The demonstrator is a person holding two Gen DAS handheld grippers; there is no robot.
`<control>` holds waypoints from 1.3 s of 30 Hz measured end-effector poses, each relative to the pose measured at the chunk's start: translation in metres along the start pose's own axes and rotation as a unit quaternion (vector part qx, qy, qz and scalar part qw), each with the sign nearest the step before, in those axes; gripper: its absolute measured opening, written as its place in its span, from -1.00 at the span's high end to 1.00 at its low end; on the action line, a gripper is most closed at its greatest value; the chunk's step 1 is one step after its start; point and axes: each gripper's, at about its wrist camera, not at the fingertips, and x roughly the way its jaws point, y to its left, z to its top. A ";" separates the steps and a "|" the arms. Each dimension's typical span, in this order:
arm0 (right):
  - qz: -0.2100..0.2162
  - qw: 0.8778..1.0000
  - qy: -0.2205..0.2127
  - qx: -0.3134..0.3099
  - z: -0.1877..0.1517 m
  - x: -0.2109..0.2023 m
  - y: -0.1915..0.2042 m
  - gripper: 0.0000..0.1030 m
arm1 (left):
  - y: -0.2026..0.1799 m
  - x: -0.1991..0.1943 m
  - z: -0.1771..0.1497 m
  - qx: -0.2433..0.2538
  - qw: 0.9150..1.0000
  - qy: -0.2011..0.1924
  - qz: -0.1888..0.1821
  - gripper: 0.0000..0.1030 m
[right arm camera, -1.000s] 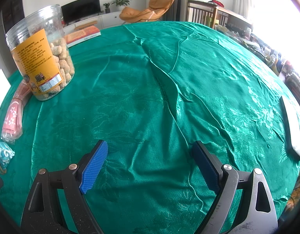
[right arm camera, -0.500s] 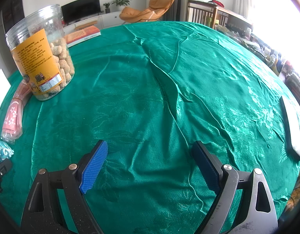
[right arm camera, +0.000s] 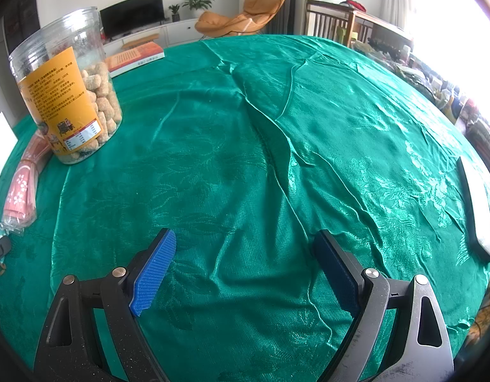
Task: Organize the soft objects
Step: 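Grasp the teal mask with left gripper while right grasps the pink floral package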
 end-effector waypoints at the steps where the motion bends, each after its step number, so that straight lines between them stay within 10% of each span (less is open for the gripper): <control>1: 0.000 1.000 0.000 0.000 0.000 0.000 0.000 -0.76 | 0.000 0.000 0.000 0.000 1.000 0.000 0.000 -1.00; 8: 0.050 0.998 0.018 -0.015 0.006 -0.005 0.017 -0.75 | -0.001 0.000 0.000 0.000 1.000 0.000 0.000 -1.00; 12: 0.199 0.977 -0.004 -0.073 0.028 -0.030 0.094 -0.75 | -0.001 0.000 0.000 0.000 1.000 0.000 0.000 -1.00; 16: 0.230 0.956 0.011 -0.184 0.049 -0.024 0.192 -0.65 | -0.001 0.000 0.000 0.000 1.000 0.000 0.000 -1.00; 19: 0.201 0.957 0.041 -0.207 0.058 0.004 0.227 0.32 | -0.001 0.000 0.000 0.000 1.000 0.000 0.000 -1.00; 20: 0.200 0.958 0.051 -0.201 0.059 0.013 0.228 0.34 | -0.001 0.000 0.000 0.000 1.000 0.000 0.000 -1.00; 29: 0.242 0.943 0.099 -0.204 0.000 -0.040 0.119 0.54 | -0.001 -0.001 0.000 0.004 1.000 0.002 -0.002 -1.00; 33: 0.168 0.965 0.077 -0.187 -0.016 -0.061 0.043 0.56 | -0.005 -0.005 -0.001 0.038 0.998 0.044 -0.029 -1.00; 39: 0.111 0.992 0.002 -0.064 0.046 -0.041 -0.032 0.56 | -0.018 -0.011 0.006 0.023 0.997 0.037 -0.064 -0.89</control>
